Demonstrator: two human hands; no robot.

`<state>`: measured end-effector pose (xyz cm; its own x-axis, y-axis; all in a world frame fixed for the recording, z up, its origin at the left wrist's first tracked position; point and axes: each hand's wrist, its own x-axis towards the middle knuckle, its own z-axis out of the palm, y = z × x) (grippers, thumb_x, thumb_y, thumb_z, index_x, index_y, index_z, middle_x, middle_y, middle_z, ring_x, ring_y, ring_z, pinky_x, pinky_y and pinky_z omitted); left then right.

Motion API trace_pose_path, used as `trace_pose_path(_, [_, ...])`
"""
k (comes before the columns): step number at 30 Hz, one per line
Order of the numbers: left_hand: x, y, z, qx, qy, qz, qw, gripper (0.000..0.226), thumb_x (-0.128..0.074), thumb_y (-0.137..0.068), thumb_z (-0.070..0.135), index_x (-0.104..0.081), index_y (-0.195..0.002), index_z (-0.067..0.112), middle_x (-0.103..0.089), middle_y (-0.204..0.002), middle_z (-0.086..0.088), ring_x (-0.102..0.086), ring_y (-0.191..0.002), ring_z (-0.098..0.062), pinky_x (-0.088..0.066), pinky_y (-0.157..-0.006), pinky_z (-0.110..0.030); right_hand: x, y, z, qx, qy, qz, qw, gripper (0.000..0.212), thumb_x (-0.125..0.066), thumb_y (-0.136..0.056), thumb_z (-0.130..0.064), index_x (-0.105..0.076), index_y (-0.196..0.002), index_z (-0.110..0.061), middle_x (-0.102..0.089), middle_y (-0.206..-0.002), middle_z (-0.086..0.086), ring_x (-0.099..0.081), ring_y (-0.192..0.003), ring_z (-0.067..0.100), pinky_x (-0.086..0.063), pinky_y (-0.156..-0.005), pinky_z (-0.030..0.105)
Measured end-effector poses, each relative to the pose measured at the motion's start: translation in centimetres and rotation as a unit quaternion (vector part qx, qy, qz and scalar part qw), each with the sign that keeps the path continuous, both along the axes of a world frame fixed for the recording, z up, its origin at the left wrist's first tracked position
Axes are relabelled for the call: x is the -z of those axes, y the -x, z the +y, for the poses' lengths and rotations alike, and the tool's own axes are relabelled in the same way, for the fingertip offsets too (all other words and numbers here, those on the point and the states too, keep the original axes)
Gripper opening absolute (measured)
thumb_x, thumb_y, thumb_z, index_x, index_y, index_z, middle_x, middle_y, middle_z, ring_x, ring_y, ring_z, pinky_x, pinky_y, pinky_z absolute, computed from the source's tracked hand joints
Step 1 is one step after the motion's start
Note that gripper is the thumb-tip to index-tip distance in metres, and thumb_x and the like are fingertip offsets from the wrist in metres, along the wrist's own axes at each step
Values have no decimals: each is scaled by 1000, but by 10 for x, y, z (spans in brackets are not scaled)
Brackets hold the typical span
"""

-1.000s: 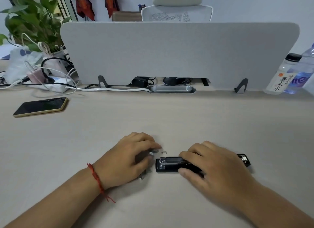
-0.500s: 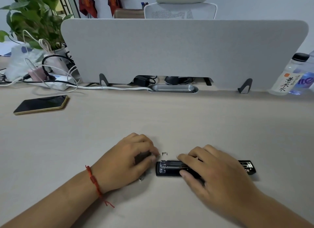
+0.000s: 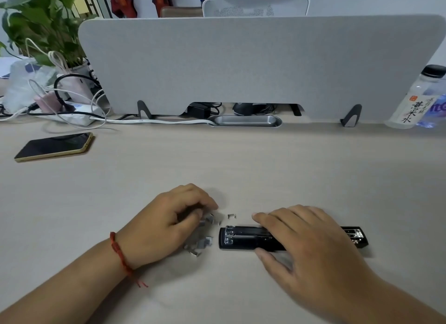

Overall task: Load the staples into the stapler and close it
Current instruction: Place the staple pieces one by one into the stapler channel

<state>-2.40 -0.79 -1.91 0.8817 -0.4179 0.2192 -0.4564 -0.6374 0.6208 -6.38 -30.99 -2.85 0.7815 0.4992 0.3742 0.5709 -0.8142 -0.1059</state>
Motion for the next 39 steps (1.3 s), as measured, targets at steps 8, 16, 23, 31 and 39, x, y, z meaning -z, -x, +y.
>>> trace_pose_path(8, [1,-1,-10,38,-98,-66,992,18,-75,-98,35,-81,-115,36,-68,-111,21,-62,-106,-6,-50,-93,-23,1,1,0,2,-4,4,1000,43,-61,-98,-53,-65,-133,-29,-67,-113,-14,-64,-101,20,-53,-92,43])
trace_pose_path(16, [-4,3,-12,-26,-34,-104,994,15,-63,-101,45,-73,-107,37,-71,-101,23,-63,-101,-3,-49,-89,-18,4,0,1,8,-6,5,1000,43,-59,-99,-55,-63,-134,-31,-65,-114,-15,-62,-102,19,-51,-94,41])
trace_pose_path(23, [-1,6,-15,-67,52,-61,995,8,-73,-94,38,-69,-100,40,-74,-93,16,-68,-85,-10,-48,-67,-11,5,1,1,8,-9,6,1000,42,-59,-98,-54,-63,-133,-31,-65,-113,-16,-62,-102,18,-51,-93,41])
trace_pose_path(31, [0,8,-17,-42,115,-27,992,8,-68,-99,39,-69,-99,31,-76,-91,6,-72,-82,-19,-57,-72,-37,5,1,2,14,-4,-3,1000,44,-60,-97,-54,-63,-134,-31,-65,-112,-16,-62,-100,18,-51,-92,39])
trace_pose_path(39, [-1,8,-23,-87,143,2,986,18,-72,-90,49,-74,-106,40,-80,-87,13,-73,-76,-11,-54,-71,-13,3,1,1,10,-7,1,1000,42,-60,-98,-54,-62,-134,-32,-65,-112,-16,-62,-100,19,-52,-91,41])
